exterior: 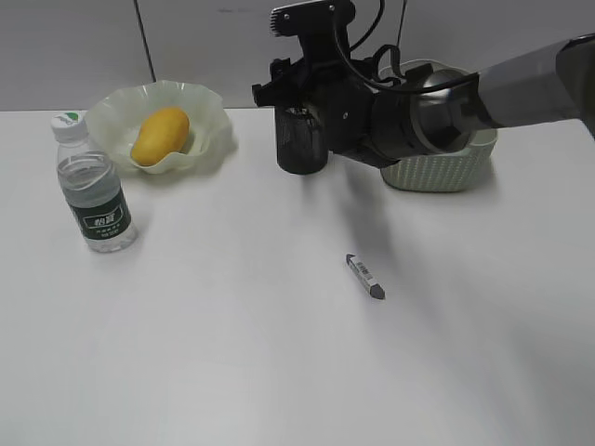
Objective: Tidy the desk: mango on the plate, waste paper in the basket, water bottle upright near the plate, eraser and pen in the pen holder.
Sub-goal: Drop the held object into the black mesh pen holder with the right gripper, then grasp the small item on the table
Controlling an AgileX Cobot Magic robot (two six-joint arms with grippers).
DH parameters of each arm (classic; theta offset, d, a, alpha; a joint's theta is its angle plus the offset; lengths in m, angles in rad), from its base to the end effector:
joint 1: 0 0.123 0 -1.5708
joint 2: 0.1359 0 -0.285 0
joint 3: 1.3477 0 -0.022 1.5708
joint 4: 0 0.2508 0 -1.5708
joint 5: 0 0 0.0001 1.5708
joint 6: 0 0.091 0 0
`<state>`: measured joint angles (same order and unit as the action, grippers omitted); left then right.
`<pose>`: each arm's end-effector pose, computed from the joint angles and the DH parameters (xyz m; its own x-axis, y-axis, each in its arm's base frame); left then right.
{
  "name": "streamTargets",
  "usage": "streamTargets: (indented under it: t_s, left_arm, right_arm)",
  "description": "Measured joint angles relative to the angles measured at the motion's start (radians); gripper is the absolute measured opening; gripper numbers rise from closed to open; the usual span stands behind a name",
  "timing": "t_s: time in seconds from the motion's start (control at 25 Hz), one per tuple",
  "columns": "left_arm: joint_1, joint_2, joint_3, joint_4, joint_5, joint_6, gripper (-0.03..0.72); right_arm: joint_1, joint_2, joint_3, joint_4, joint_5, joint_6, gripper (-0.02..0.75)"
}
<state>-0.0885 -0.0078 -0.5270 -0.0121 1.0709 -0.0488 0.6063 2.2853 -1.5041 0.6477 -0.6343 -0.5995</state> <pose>-0.0098 -0.0001 0.2838 -0.4370 -0.0160 -0.8993 0.0742 0.9958 -0.0538 0.4334 0.2610 0.1536 -0.1209 -0.1431 -0.9823 -0.2489 0.9623 -0.1096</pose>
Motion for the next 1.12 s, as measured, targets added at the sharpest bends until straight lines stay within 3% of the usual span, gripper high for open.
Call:
streamTargets:
  t_s: [0.12, 0.36, 0.52, 0.68, 0.8, 0.92, 1.12]
  left_arm:
    - [0.0, 0.0, 0.0, 0.0, 0.0, 0.0, 0.319]
    - [0.0, 0.0, 0.0, 0.0, 0.0, 0.0, 0.319]
    - [0.0, 0.0, 0.0, 0.0, 0.0, 0.0, 0.319]
    - [0.0, 0.0, 0.0, 0.0, 0.0, 0.0, 0.319]
    - [0.0, 0.0, 0.0, 0.0, 0.0, 0.0, 0.319]
    - [0.0, 0.0, 0.0, 0.0, -0.001, 0.0, 0.319]
    - [0.0, 0.01, 0.0, -0.002, -0.001, 0.0, 0.319]
  right_arm:
    - [0.0, 0.0, -0.002, 0.006, -0.005, -0.05, 0.557]
    - [0.021, -0.101, -0.002, 0.111, 0.065, -0.082, 0.573]
    - [0.026, -0.245, -0.002, 0.123, 0.284, -0.084, 0.567]
    - [0.026, -0.371, -0.007, 0.118, 0.617, -0.085, 0.538]
    - [0.026, -0.439, -0.008, 0.047, 0.881, -0.085, 0.523]
    - [0.026, -0.485, -0.008, -0.097, 1.184, -0.082, 0.519]
    - [0.029, -0.506, -0.011, -0.452, 1.587, 0.156, 0.519]
